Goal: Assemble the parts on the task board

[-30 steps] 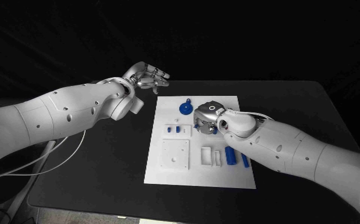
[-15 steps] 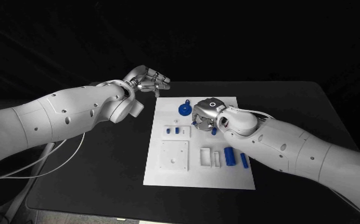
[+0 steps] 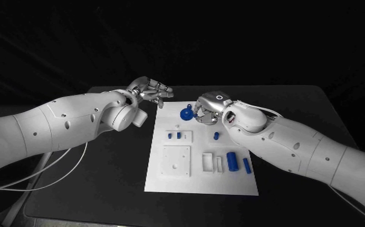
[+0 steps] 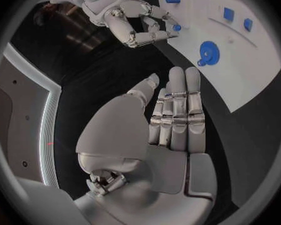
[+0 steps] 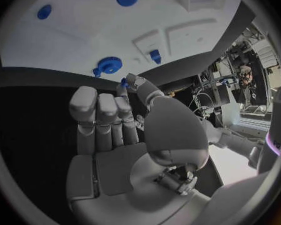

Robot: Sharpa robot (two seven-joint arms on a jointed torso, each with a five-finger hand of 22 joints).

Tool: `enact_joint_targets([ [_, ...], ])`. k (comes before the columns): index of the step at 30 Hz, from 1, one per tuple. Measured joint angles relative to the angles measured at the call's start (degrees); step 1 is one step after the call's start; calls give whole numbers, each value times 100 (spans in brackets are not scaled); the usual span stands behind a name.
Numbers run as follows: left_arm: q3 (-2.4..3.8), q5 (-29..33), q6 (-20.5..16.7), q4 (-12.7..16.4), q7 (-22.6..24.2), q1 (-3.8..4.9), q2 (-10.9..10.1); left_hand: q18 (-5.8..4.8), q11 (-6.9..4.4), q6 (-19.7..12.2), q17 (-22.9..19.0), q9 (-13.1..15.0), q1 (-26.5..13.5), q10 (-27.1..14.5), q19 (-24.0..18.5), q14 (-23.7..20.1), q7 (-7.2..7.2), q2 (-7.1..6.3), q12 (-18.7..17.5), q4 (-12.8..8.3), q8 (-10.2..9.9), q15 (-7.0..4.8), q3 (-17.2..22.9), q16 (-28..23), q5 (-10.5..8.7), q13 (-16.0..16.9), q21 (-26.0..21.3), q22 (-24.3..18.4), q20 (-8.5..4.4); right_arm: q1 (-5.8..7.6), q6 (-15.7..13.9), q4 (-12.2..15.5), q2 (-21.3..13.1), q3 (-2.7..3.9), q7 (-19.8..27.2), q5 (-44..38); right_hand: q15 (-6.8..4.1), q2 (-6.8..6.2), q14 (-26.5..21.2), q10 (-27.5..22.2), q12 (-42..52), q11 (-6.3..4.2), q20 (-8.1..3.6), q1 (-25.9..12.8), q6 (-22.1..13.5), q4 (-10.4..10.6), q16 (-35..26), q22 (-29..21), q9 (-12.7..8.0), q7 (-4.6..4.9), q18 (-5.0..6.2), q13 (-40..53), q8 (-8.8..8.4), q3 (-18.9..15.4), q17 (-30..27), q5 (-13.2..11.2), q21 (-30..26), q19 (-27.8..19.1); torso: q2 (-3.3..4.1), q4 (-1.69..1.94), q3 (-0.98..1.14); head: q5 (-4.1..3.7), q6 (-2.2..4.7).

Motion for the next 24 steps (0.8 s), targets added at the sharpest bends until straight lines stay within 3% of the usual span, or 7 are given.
enact_joint_targets([
  [3,-47,391,-7,41,-73,-2,32,0,29,-51,19,0,-53,-54,29,51,10,-53,0,54,0,13,-55,-82,-291,0,0,-54,-11,-22,-34,67,-15,136,-38,33,-10,-16,-9,0,0,0,-12,16,0,42,-17,0,0,0,0,-3,0,9,0,0,0,11,-3,-1,-1,-8,39],
  [5,-83,645,-11,60,-115,-2,69,0,42,-52,33,0,-53,-105,49,92,11,-53,0,66,0,14,-162,-187,-377,0,-40,-125,8,-36,-54,102,-22,220,-62,55,-39,-30,-1,0,-22,0,-51,30,0,48,-22,0,0,0,0,-7,0,16,0,-22,0,9,-3,-1,-1,-13,72],
  [14,-217,1603,43,70,-153,-29,269,1,107,-84,93,0,9,-370,69,214,43,-36,0,109,0,52,-698,-547,-477,-2,-91,-420,29,-75,-109,171,-4,480,-135,123,-39,-30,-1,0,-22,0,-51,30,0,80,-22,0,0,0,0,-7,0,15,0,-22,0,9,-16,-12,-5,6,158],
  [17,-237,1875,121,70,-116,-49,312,0,118,-121,93,0,6,-420,69,214,52,-39,0,136,0,52,-818,-583,-474,-2,-95,-465,29,-85,-122,179,9,526,-148,136,-39,-30,-1,0,-22,0,-51,30,0,80,-22,-1,0,0,0,-7,0,15,0,-22,0,9,-16,-15,-4,8,191],
  [20,-247,2129,229,68,-58,-60,345,1,143,-170,118,0,33,-510,100,214,56,-11,0,154,0,52,-1236,-632,-400,-7,-123,-576,60,-96,-133,183,24,565,-160,146,-39,-30,-1,0,-22,0,-51,30,0,91,-22,-1,0,0,0,-7,0,26,4,-44,0,9,-16,-15,-4,4,207],
  [24,-252,2374,364,60,13,-68,379,2,153,-264,123,0,32,-562,79,235,59,-12,0,239,0,73,-1355,-673,-398,-8,-123,-701,82,-105,-142,188,40,609,-174,155,-39,-30,-1,0,-22,0,-51,30,0,95,-22,-1,0,0,0,-7,0,31,8,-45,0,9,-12,-8,-1,-16,222],
])
